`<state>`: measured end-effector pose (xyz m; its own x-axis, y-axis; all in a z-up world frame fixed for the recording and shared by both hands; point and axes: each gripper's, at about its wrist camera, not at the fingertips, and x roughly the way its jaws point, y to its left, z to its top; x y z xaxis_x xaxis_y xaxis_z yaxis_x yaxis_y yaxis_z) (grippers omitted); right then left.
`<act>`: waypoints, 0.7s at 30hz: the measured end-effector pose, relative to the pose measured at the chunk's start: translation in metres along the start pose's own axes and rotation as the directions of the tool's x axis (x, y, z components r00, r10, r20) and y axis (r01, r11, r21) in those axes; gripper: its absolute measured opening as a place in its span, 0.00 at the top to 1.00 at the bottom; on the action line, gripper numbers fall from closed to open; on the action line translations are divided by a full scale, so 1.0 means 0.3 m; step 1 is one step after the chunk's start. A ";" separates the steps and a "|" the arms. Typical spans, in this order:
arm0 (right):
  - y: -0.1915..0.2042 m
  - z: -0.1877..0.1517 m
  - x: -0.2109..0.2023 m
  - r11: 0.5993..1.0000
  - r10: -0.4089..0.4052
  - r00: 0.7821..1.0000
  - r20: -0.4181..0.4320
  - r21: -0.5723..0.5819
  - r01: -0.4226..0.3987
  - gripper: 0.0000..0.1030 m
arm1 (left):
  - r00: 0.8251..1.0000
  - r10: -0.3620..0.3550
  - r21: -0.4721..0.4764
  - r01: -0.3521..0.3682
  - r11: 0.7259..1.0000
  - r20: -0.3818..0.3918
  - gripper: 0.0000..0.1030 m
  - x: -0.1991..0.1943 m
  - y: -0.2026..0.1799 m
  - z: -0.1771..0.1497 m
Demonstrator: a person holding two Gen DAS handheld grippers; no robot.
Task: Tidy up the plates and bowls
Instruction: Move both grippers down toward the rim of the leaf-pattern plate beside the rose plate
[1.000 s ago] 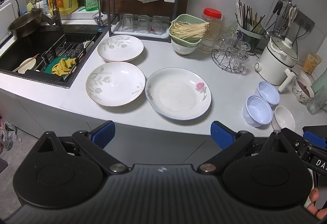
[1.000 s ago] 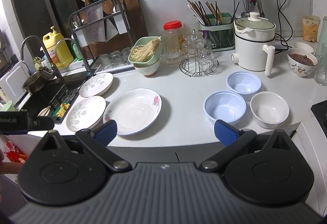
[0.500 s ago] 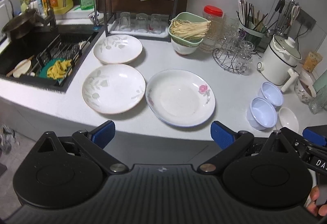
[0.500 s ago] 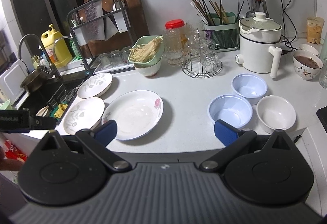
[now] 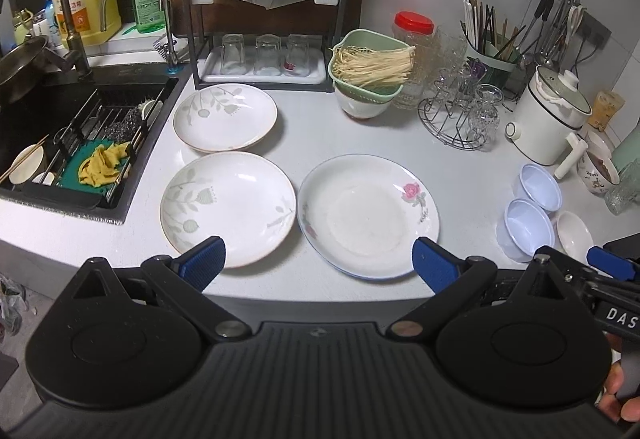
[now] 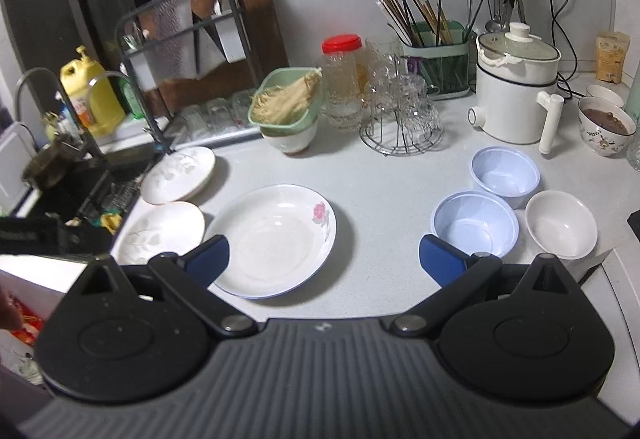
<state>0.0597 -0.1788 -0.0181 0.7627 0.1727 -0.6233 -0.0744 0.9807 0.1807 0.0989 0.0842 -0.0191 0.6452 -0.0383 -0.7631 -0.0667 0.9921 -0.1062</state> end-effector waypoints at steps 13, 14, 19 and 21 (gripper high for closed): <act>0.163 0.014 0.107 0.999 -0.017 1.000 -0.026 0.048 0.018 0.03 | 0.982 -0.160 0.084 0.169 0.982 -0.099 0.02 0.185 0.135 0.102; 0.177 0.016 0.119 0.999 -0.015 0.999 -0.031 0.046 0.017 0.03 | 0.981 -0.163 0.086 0.172 0.981 -0.104 0.02 0.203 0.148 0.106; 0.248 0.017 0.174 0.999 -0.003 0.999 -0.043 0.045 0.005 0.03 | 0.978 -0.168 0.082 0.180 0.980 -0.127 0.02 0.281 0.228 0.137; 0.271 0.015 0.197 0.998 0.019 0.999 -0.051 0.056 -0.017 0.03 | 0.977 -0.163 0.077 0.174 0.982 -0.137 0.02 0.319 0.271 0.152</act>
<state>0.1017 -0.0892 -0.0369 0.7272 0.1962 -0.6578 -0.0510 0.9711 0.2333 0.1899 0.1667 -0.0715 0.5373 -0.2151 -0.8155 0.1058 0.9765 -0.1879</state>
